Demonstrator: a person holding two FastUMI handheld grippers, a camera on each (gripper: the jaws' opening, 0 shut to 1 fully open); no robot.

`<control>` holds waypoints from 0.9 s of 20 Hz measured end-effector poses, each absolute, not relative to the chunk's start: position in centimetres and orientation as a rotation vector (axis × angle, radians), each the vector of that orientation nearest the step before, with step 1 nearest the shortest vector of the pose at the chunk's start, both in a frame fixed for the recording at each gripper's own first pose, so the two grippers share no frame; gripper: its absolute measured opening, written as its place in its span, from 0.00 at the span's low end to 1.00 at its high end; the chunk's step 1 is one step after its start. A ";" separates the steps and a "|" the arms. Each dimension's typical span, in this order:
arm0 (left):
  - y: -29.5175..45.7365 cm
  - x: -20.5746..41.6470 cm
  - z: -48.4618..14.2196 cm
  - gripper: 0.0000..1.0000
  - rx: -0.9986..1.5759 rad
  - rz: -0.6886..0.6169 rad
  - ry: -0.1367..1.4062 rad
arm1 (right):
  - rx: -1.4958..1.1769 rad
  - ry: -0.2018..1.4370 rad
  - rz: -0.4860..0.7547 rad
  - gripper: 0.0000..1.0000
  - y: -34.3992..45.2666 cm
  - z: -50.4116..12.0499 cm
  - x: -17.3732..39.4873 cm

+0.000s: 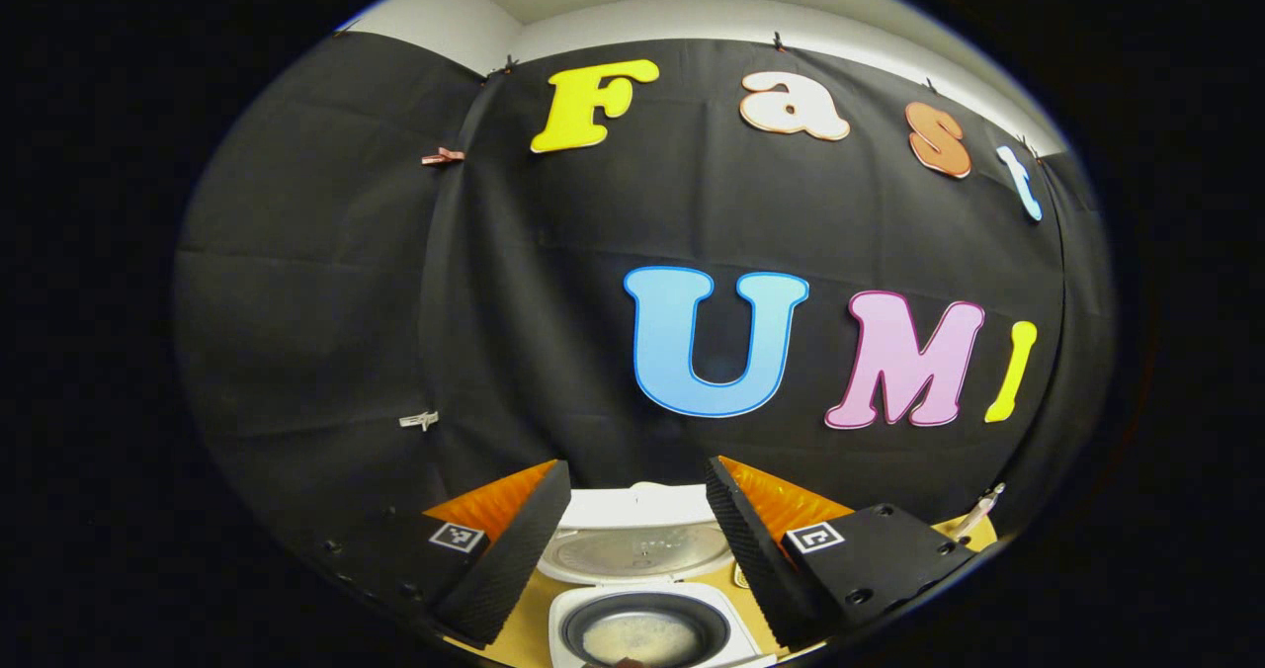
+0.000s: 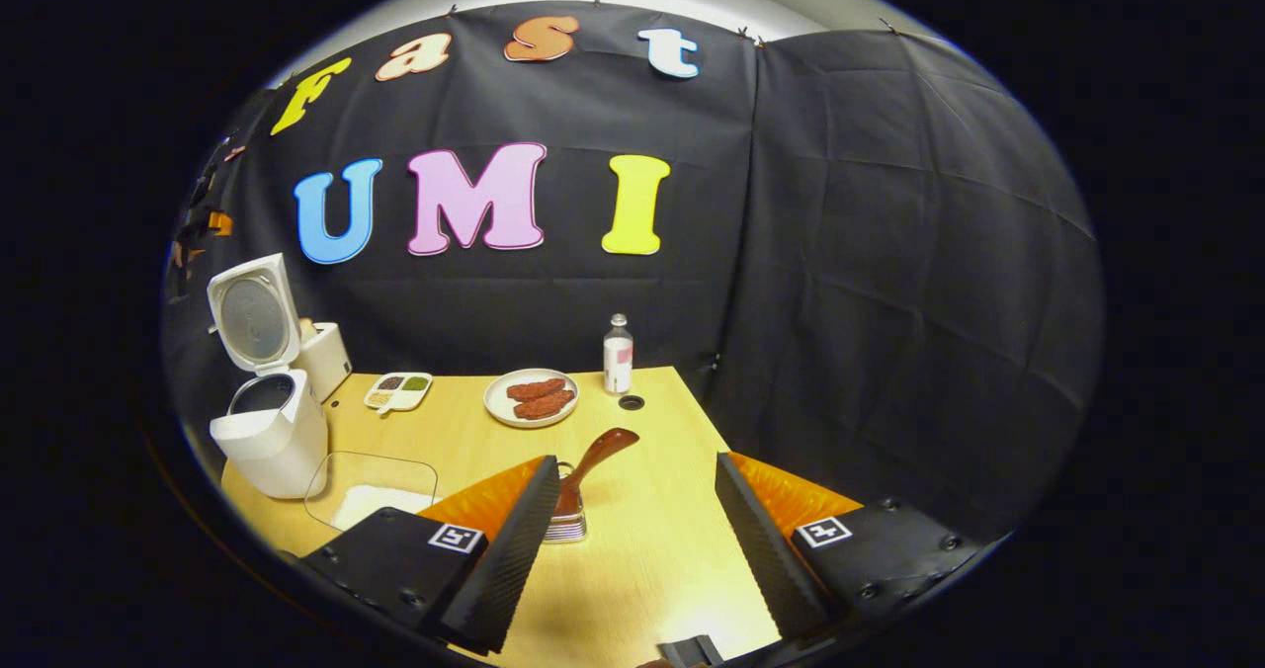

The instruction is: Close the left gripper, press the button to open the rice cooker; take a wooden spoon from the chopstick holder with the right hand, scoop a spoonful of rice and pour it into the rice cooker, then put the wooden spoon back into the chopstick holder.

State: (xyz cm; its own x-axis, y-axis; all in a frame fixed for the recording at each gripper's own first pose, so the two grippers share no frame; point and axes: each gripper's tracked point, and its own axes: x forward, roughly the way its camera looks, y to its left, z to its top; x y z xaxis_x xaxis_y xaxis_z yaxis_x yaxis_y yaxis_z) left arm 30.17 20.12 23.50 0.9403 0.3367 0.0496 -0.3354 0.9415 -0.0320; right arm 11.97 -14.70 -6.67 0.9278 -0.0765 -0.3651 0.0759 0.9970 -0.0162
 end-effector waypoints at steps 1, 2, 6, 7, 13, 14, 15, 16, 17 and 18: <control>20.2 31.6 23.3 0.95 -0.017 0.329 -0.050 | 0.013 0.386 -0.072 0.99 -14.3 -7.0 11.7; 20.4 32.9 22.8 0.95 -0.022 0.326 -0.033 | 0.016 0.392 -0.075 1.00 -14.2 -7.2 11.6; 20.8 36.7 21.5 0.95 0.000 0.322 -0.014 | 0.003 0.362 -0.073 1.00 -13.8 -6.2 11.2; 21.3 37.4 21.0 0.95 -0.003 0.328 -0.002 | -0.007 0.358 -0.065 0.99 -13.5 -6.2 11.0; 21.7 38.6 17.6 0.99 -0.029 0.357 0.118 | -0.026 0.415 0.006 0.99 -10.1 -8.5 9.6; 21.5 38.2 17.3 0.98 -0.019 0.361 0.142 | -0.023 0.419 0.021 1.00 -9.5 -8.7 9.6; 21.3 37.8 17.3 0.99 -0.024 0.362 0.145 | -0.025 0.418 0.039 1.00 -9.0 -8.7 9.8; 21.0 37.5 17.0 0.99 -0.034 0.362 0.154 | -0.029 0.420 0.055 1.00 -8.6 -8.9 9.9; 20.6 36.8 16.9 0.99 -0.024 0.357 0.157 | -0.028 0.421 0.070 1.00 -8.1 -9.0 10.0; 20.1 36.2 16.6 0.99 -0.009 0.352 0.166 | -0.019 0.423 0.086 1.00 -7.7 -9.1 10.1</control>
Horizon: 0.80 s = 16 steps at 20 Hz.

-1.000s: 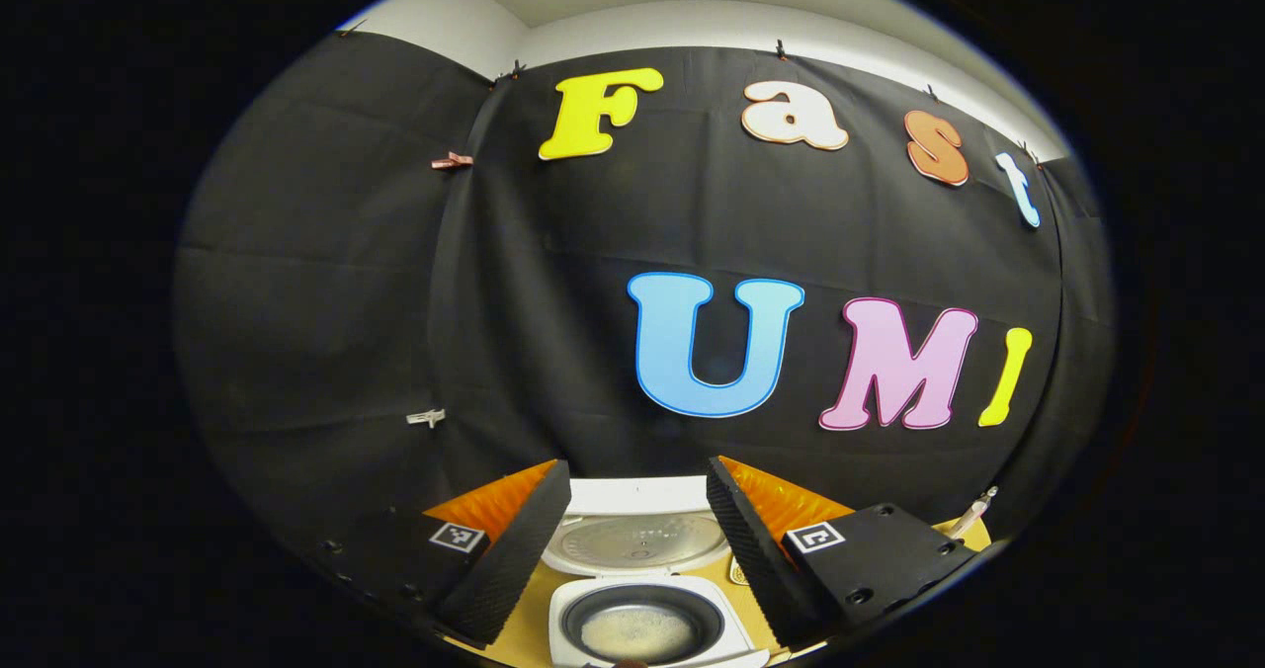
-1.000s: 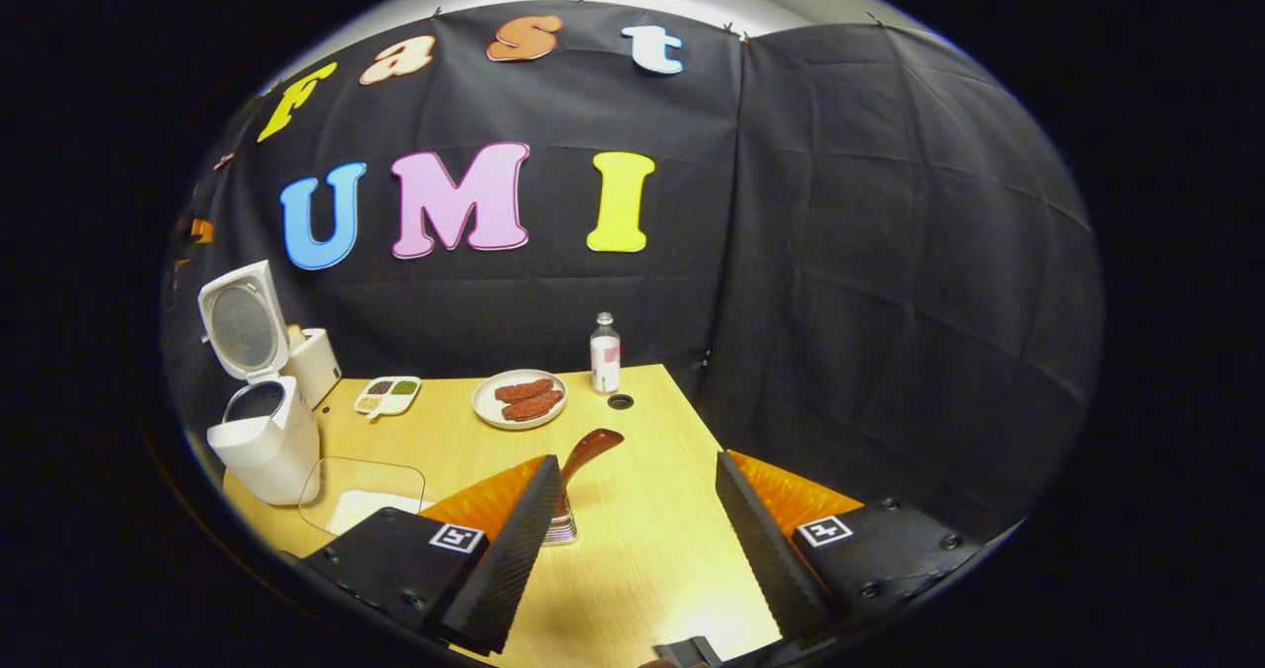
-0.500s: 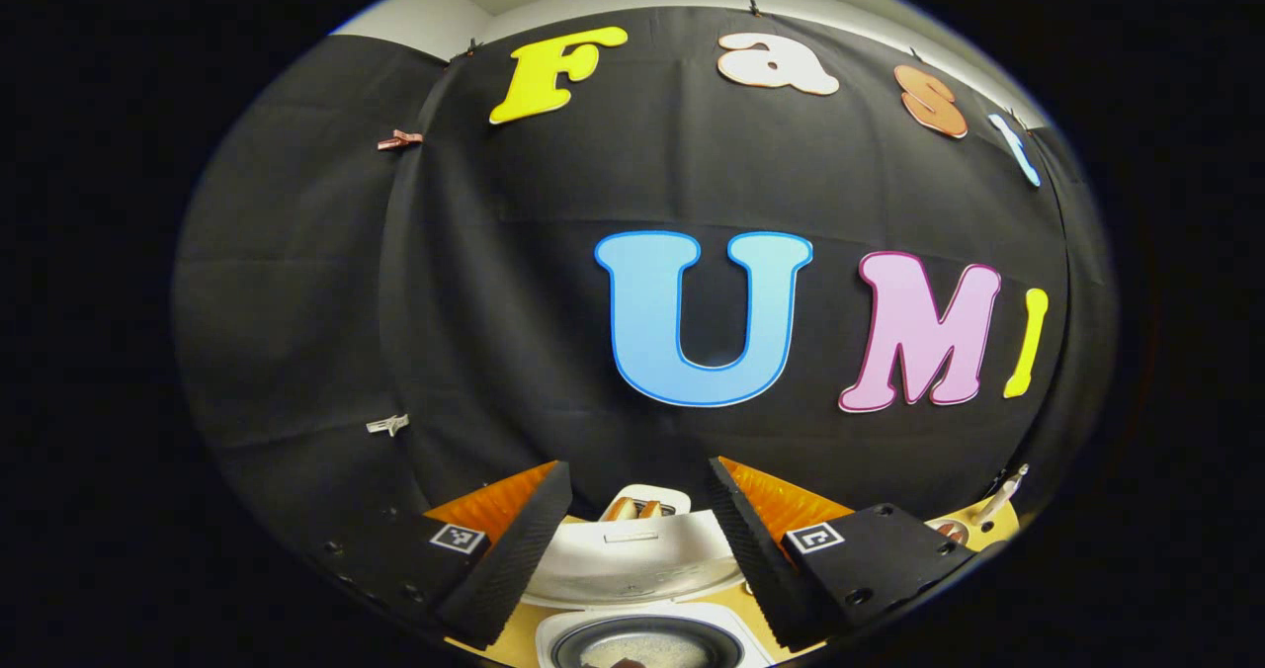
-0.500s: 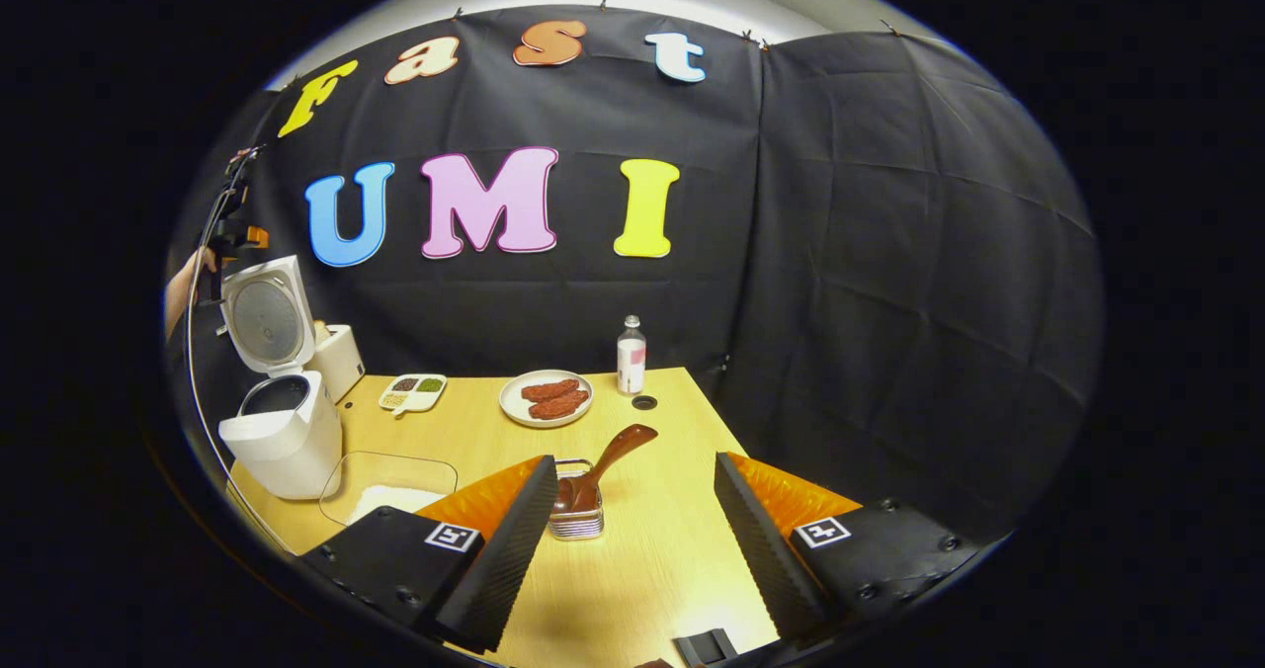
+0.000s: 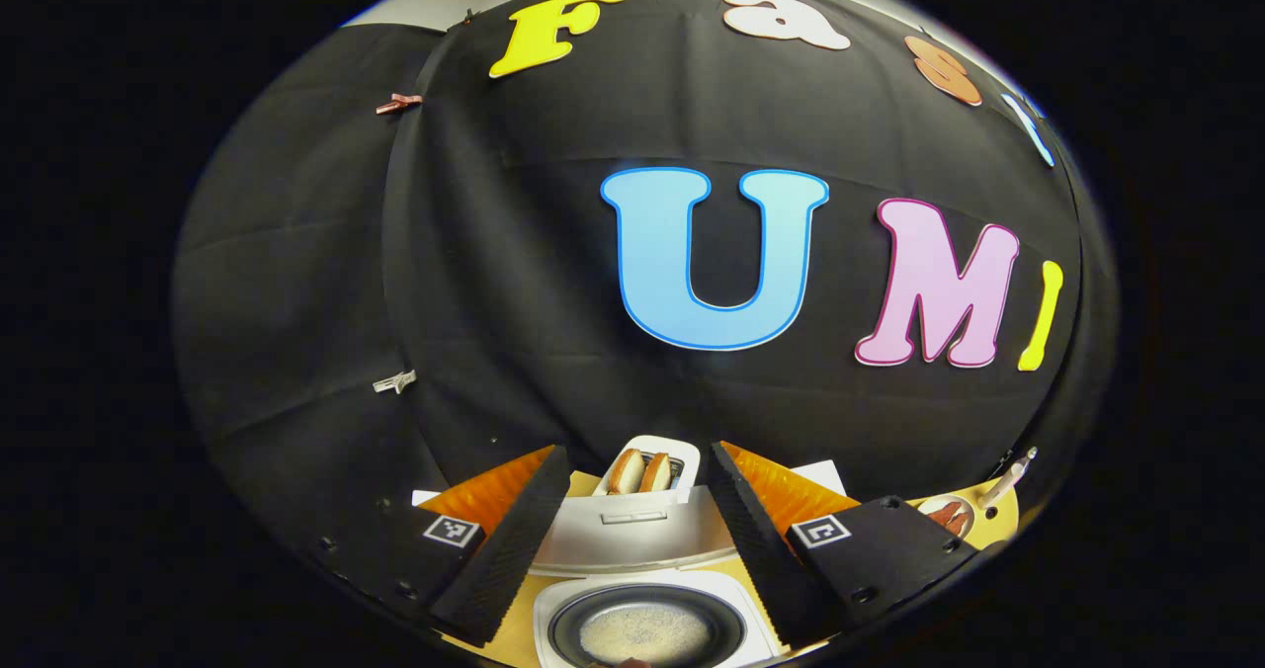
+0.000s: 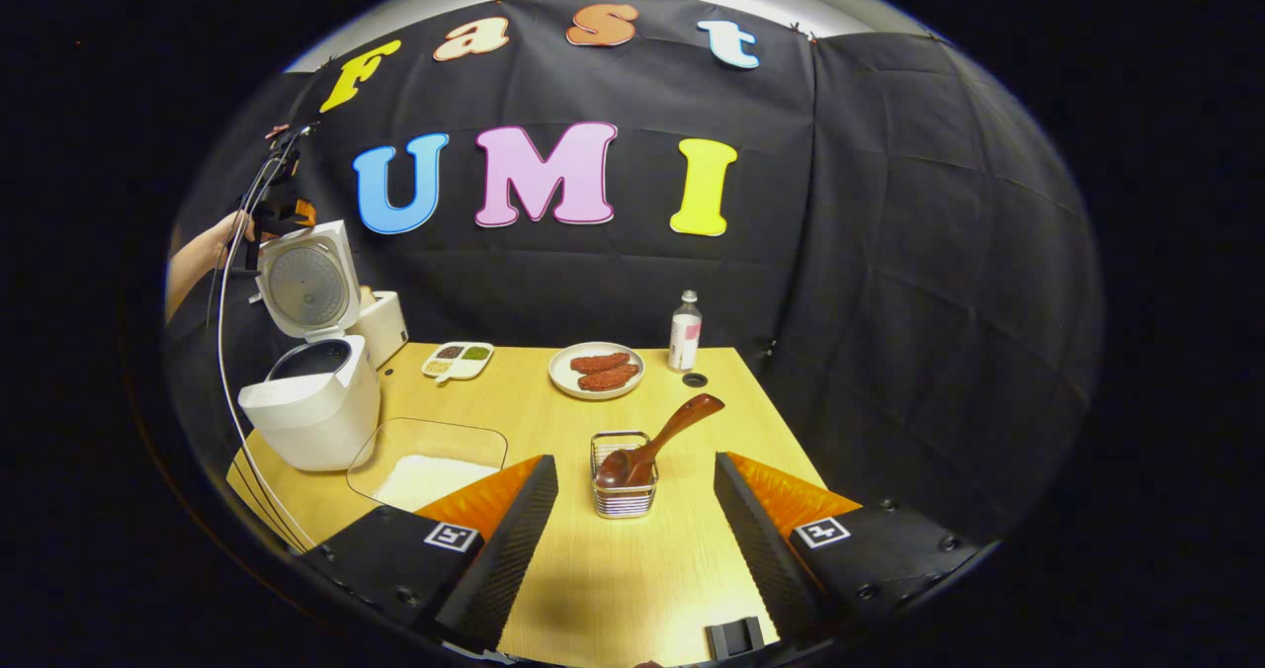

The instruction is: Close the left gripper, press the button to open the rice cooker; take a wooden spoon from the chopstick holder with the right hand, scoop a spoonful of rice and pour it into the rice cooker, then put the wooden spoon back into the chopstick holder.

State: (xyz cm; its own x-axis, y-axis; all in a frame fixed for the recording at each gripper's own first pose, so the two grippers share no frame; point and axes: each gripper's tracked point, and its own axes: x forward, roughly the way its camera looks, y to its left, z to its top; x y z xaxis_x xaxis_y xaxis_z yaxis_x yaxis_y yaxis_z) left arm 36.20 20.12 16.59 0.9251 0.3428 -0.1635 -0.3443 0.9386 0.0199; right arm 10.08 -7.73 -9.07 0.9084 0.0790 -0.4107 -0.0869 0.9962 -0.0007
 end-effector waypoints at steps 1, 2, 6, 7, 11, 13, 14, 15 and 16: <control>19.6 35.4 16.1 0.99 0.001 0.346 0.177 | -0.008 0.428 0.098 1.00 -7.3 -9.3 10.3; 19.2 34.5 15.7 0.99 0.004 0.344 0.191 | 0.002 0.432 0.109 0.99 -6.9 -9.5 10.4; 17.4 31.5 13.5 0.98 -0.029 0.333 0.241 | -0.003 0.421 0.159 1.00 -5.8 -9.7 11.0; 16.9 30.8 12.9 0.96 -0.039 0.331 0.254 | -0.006 0.421 0.172 1.00 -5.5 -9.7 11.0; 15.2 28.6 9.6 0.98 -0.063 0.322 0.303 | 0.010 0.443 0.212 1.00 -4.5 -10.5 10.9; 14.4 27.9 7.2 0.98 -0.082 0.319 0.344 | -0.002 0.452 0.233 0.99 -4.1 -11.1 10.8; 14.1 27.7 6.0 0.98 -0.098 0.316 0.361 | -0.011 0.459 0.241 1.00 -4.0 -11.4 10.8; 13.6 27.2 4.7 0.98 -0.106 0.320 0.376 | -0.015 0.468 0.246 0.99 -4.0 -11.7 10.8; 13.3 26.8 3.6 0.99 -0.099 0.324 0.387 | -0.014 0.474 0.248 0.99 -4.1 -12.0 10.6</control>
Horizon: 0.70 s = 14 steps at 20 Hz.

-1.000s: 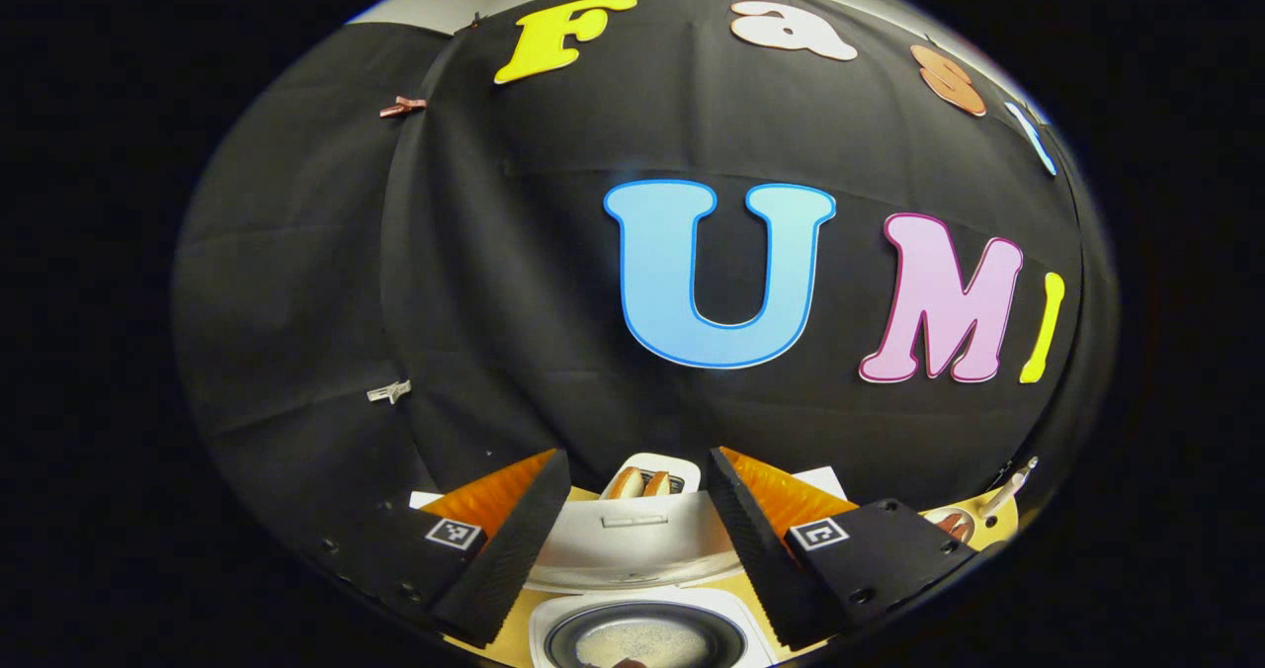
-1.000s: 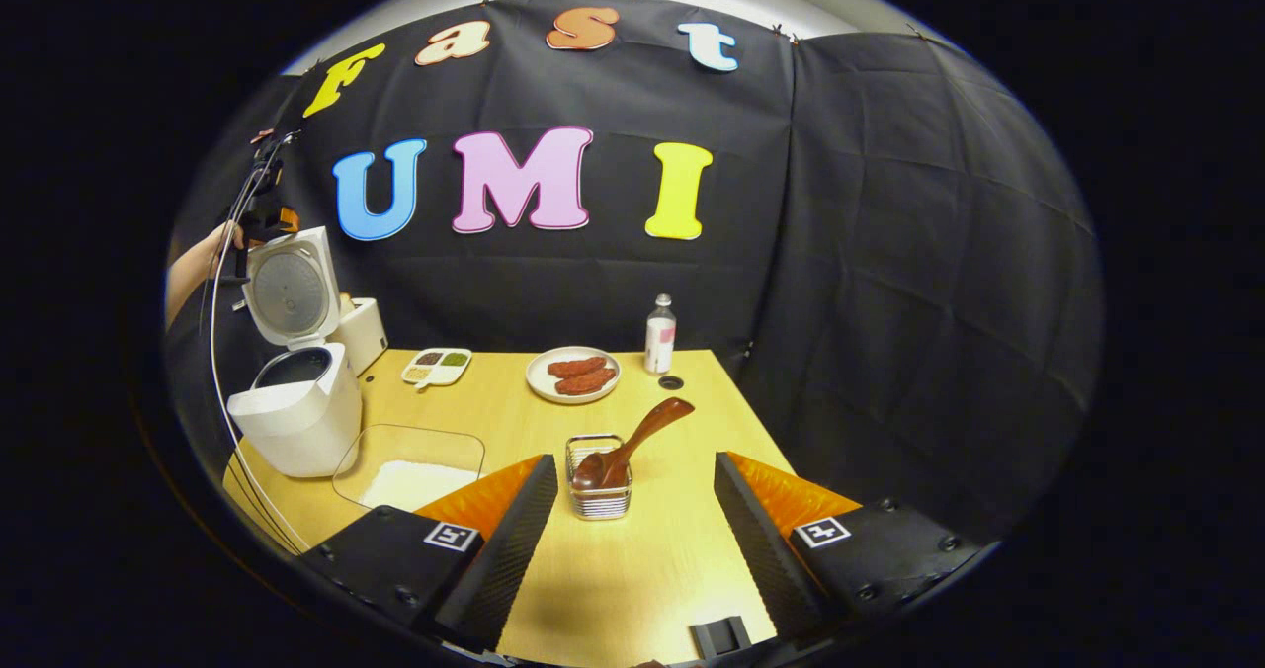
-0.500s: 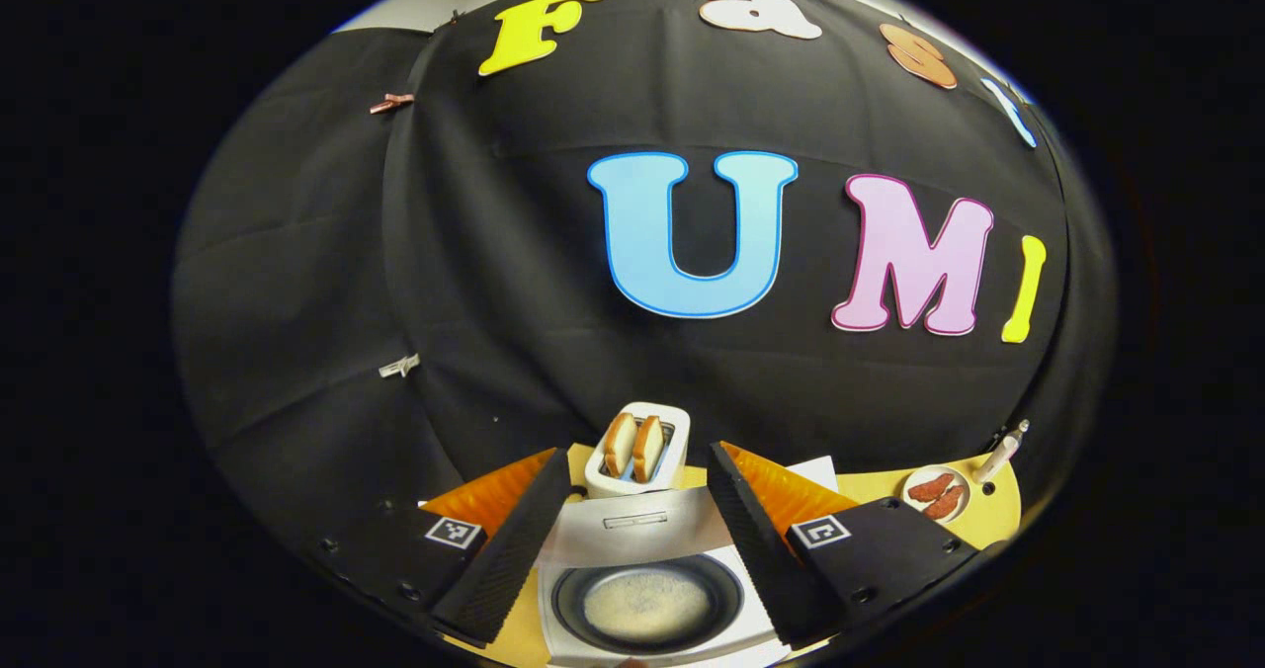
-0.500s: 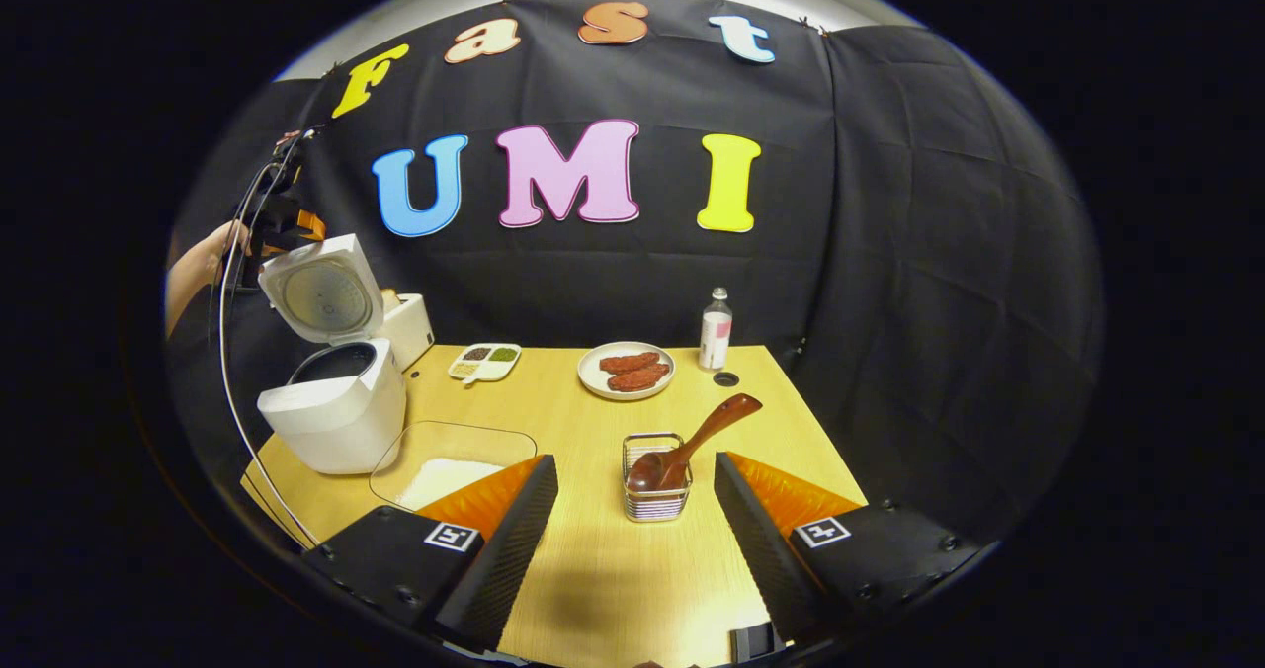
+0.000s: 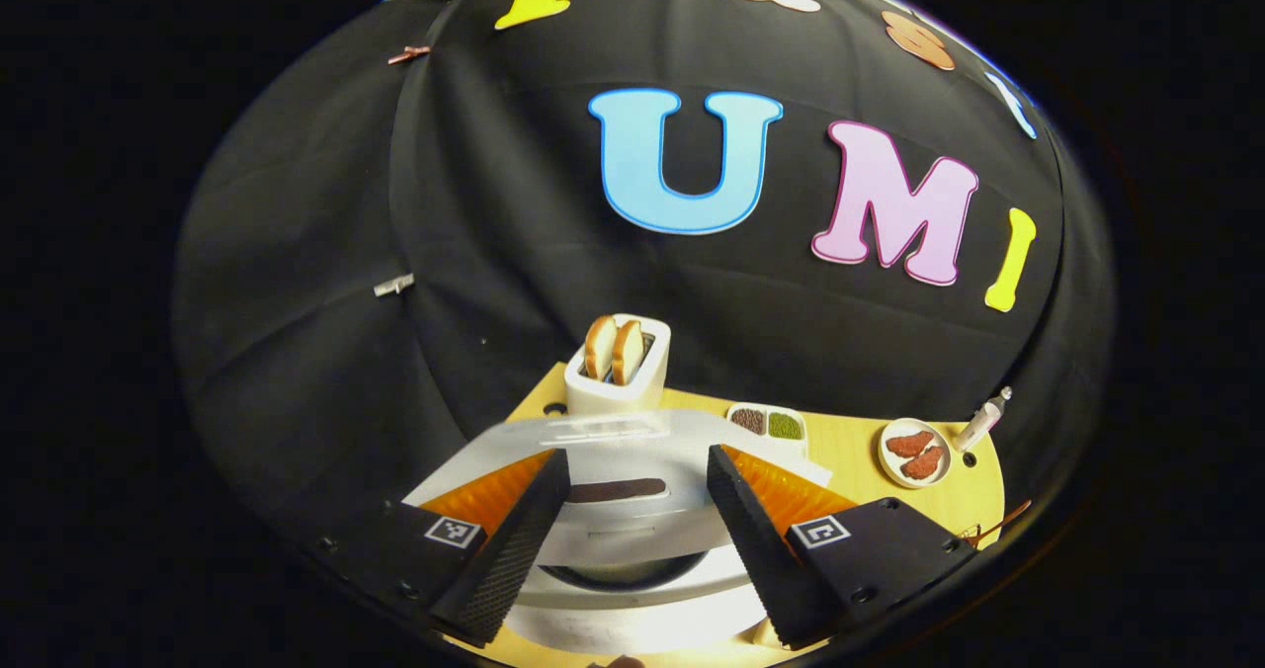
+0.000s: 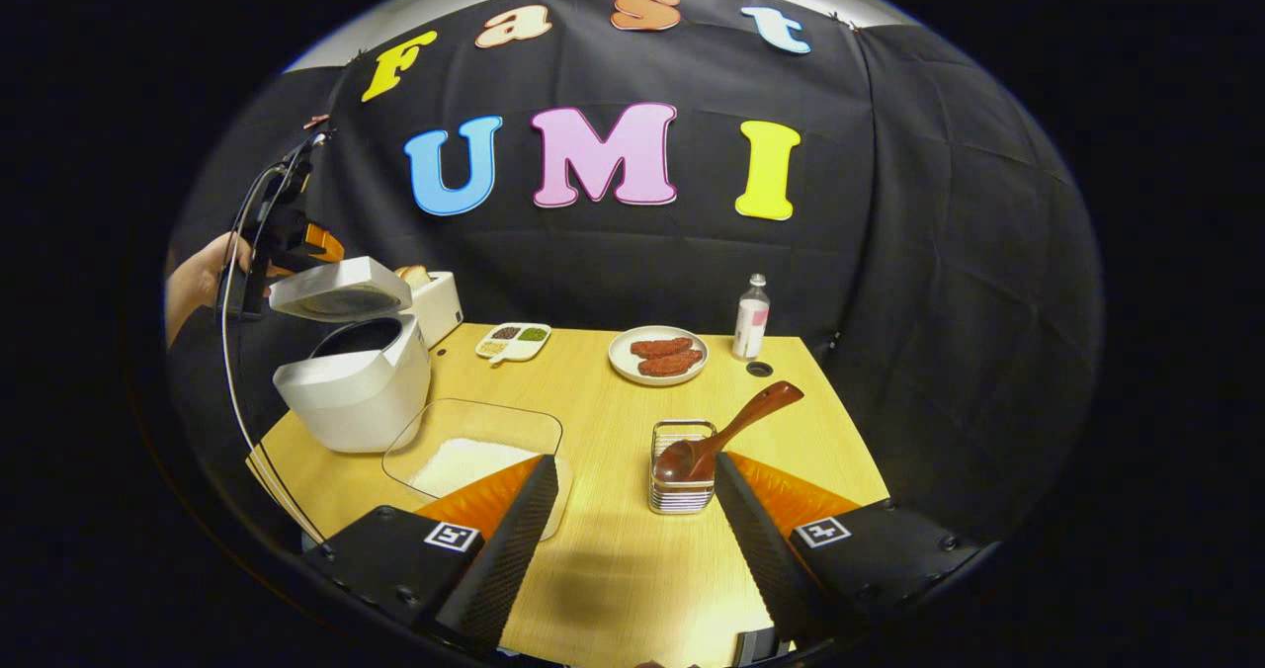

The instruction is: Close the left gripper, press the button to open the rice cooker; take a wooden spoon from the chopstick holder with the right hand, scoop a spoonful of rice and pour it into the rice cooker, then put the wooden spoon back into the chopstick holder.

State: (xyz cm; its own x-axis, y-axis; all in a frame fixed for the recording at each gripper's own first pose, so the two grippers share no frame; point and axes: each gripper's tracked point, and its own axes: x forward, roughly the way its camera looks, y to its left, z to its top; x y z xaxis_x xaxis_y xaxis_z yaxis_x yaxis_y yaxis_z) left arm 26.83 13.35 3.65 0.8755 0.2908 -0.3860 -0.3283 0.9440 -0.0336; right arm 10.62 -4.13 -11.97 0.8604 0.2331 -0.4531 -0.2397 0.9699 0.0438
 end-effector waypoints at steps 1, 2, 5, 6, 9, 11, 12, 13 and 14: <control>13.1 26.6 2.8 0.97 -0.086 0.328 0.396 | -0.009 0.478 0.248 0.99 -4.2 -12.1 10.6; 13.0 26.4 2.0 0.99 -0.073 0.330 0.402 | -0.002 0.482 0.247 0.99 -4.1 -12.2 10.6; 12.6 25.8 0.0 0.99 -0.072 0.337 0.389 | 0.006 0.499 0.240 1.00 -4.2 -12.9 10.6; 12.5 25.6 -0.7 0.99 -0.072 0.340 0.386 | 0.006 0.504 0.241 0.99 -4.2 -13.1 10.4; 12.3 25.2 -3.1 1.00 -0.069 0.339 0.394 | -0.009 0.516 0.248 1.00 -4.2 -13.6 10.1; 12.2 24.9 -4.9 1.00 -0.073 0.344 0.405 | -0.011 0.531 0.252 1.00 -4.2 -14.1 9.8; 12.3 24.7 -5.7 1.00 -0.071 0.353 0.407 | -0.007 0.536 0.256 1.00 -4.1 -14.2 9.6; 12.5 24.5 -6.5 1.00 -0.068 0.362 0.409 | -0.003 0.540 0.258 0.99 -3.9 -14.2 9.4; 12.5 24.4 -7.0 1.00 -0.066 0.366 0.402 | -0.003 0.543 0.262 0.99 -3.8 -14.4 9.2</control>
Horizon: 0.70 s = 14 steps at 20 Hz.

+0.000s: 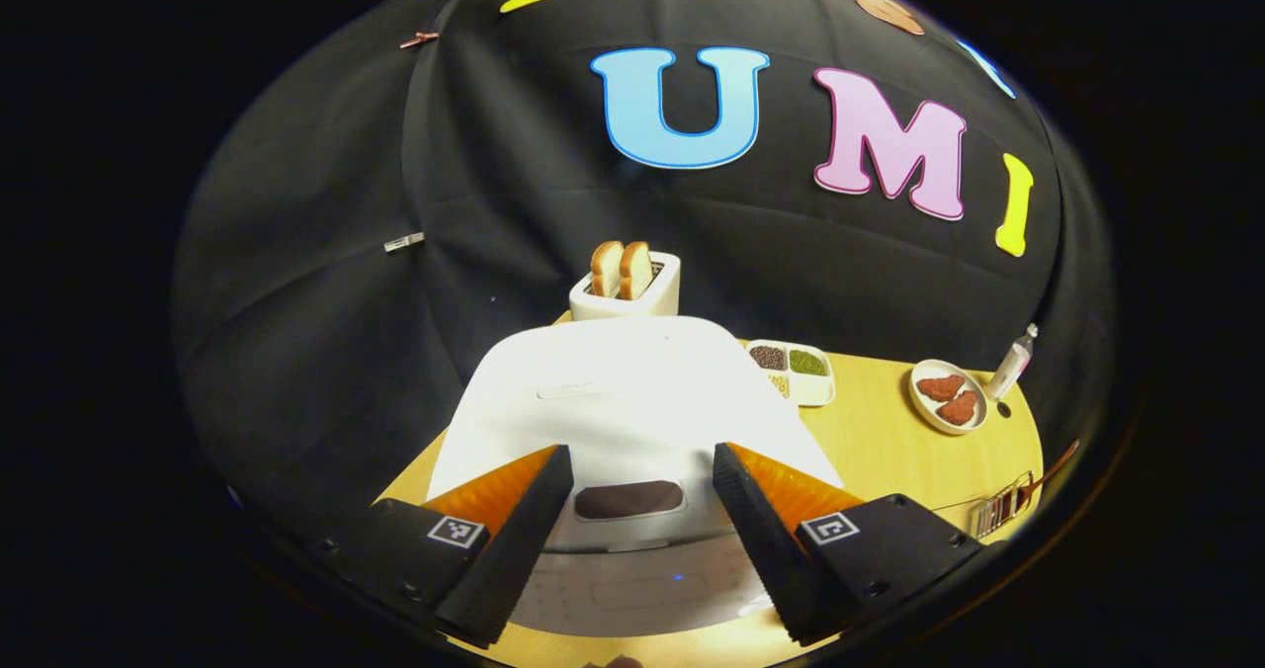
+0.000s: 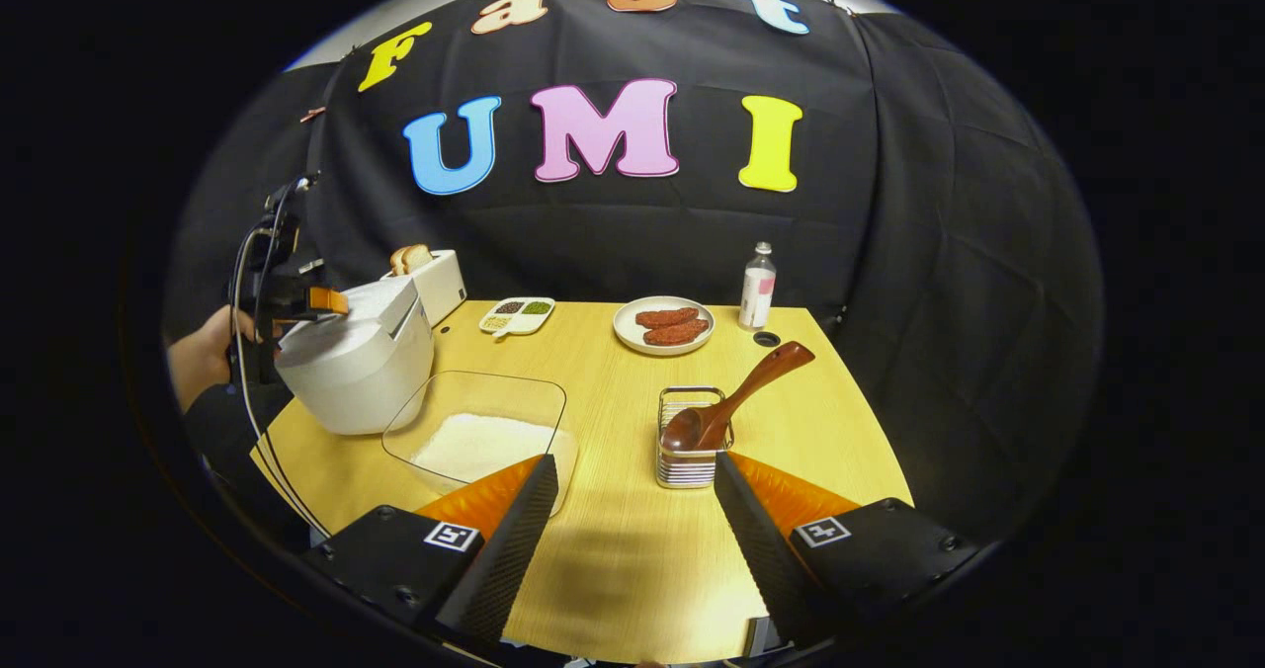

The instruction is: Close the left gripper, press the button to open the rice cooker; take a wooden spoon from the chopstick holder with the right hand, scoop a spoonful of rice and pour it into the rice cooker, then put the wooden spoon back into the chopstick holder.

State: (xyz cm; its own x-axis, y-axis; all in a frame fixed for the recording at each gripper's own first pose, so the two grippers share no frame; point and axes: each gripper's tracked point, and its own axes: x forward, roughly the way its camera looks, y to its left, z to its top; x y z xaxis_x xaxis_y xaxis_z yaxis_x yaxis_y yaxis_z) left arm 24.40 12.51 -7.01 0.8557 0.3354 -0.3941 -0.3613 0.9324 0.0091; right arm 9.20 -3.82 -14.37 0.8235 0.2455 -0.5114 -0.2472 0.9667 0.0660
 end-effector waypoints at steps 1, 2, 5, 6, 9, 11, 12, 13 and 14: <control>12.4 24.3 -7.5 1.00 -0.065 0.368 0.395 | -0.007 0.545 0.266 1.00 -3.8 -14.5 9.1; 12.4 24.3 -7.3 1.00 -0.057 0.367 0.371 | -0.012 0.546 0.272 1.00 -3.6 -14.5 9.0; 12.3 24.3 -7.7 1.00 -0.030 0.352 0.380 | -0.018 0.557 0.286 1.00 -3.3 -14.8 8.7; 12.5 24.4 -7.6 1.00 -0.041 0.352 0.371 | -0.018 0.559 0.290 1.00 -3.1 -14.9 8.7; 12.4 24.7 -7.6 1.00 -0.044 0.362 0.364 | -0.019 0.562 0.307 1.00 -2.3 -14.9 8.4; 12.2 24.5 -7.4 1.00 -0.025 0.349 0.370 | -0.016 0.556 0.320 1.00 -1.6 -14.6 8.5; 12.2 24.1 -7.1 1.00 -0.022 0.352 0.367 | -0.016 0.545 0.324 1.00 -1.3 -14.2 8.8; 12.2 23.5 -6.4 1.00 -0.021 0.356 0.347 | -0.016 0.532 0.327 1.00 -1.2 -13.9 9.2; 12.0 22.9 -5.4 0.98 -0.017 0.358 0.314 | -0.015 0.516 0.328 1.00 -1.1 -13.4 9.8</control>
State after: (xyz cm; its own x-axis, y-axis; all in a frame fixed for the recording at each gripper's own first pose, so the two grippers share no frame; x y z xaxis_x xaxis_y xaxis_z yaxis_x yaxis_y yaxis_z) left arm 22.89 11.95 -5.37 0.8887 0.3417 -0.3056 -0.3468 0.9371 0.0393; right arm 9.77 -1.11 -13.37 0.8189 0.3039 -0.4870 -0.3116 0.9478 0.0675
